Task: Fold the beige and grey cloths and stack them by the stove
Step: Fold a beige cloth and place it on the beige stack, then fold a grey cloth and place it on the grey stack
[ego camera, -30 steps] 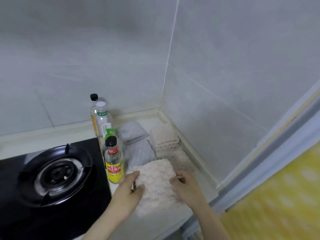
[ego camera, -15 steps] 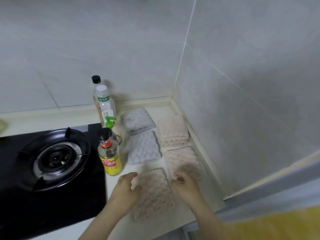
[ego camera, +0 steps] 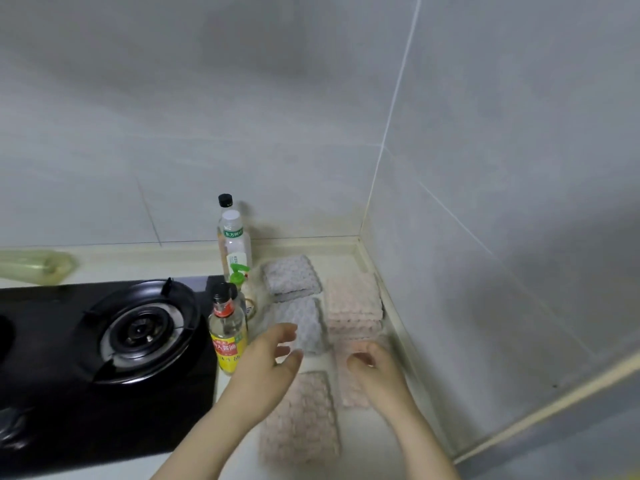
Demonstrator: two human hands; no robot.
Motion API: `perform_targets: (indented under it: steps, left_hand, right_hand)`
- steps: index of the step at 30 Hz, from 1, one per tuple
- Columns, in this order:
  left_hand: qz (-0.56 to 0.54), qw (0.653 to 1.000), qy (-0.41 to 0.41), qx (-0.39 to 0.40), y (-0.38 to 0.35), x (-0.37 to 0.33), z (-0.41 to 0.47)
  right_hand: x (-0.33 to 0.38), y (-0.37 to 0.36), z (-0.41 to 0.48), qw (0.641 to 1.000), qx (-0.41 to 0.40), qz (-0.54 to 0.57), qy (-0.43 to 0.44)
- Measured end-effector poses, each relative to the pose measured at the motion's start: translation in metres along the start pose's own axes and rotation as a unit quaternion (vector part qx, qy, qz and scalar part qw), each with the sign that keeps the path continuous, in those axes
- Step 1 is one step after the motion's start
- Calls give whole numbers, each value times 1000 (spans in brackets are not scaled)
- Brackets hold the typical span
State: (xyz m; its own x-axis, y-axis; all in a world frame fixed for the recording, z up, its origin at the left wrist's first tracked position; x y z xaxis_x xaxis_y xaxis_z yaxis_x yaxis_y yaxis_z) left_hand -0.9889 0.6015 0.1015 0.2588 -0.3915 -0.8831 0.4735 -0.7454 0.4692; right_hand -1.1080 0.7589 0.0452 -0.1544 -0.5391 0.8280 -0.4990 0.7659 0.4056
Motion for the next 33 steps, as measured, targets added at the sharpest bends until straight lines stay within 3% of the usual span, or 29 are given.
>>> perform_targets:
  steps: [15, 24, 33]
  left_hand:
    - [-5, 991, -81, -108, 95, -65, -49]
    - [-9, 965, -93, -243, 273, -52, -174]
    - [29, 932, -50, -358, 436, 16, -333]
  right_hand:
    - [143, -20, -76, 977, 57, 63, 197]
    - [240, -167, -210, 940, 172, 72, 286]
    - [271, -344, -372, 896, 301, 49, 322]
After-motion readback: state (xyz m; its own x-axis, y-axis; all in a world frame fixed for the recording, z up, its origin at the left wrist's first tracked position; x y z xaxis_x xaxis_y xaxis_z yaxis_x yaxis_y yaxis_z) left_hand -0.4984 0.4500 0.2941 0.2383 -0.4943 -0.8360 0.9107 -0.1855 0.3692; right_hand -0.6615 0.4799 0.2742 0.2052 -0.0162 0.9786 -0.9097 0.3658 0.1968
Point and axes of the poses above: each hand's wrist, its own z-axis towards the middle knuckle, its own y-axis out of the back of the hand, x = y × z, the point moved 9 cm from there along z, towards the middle knuckle, and after that the axes turned 5 degrees about -y, right-handed, at the moved point
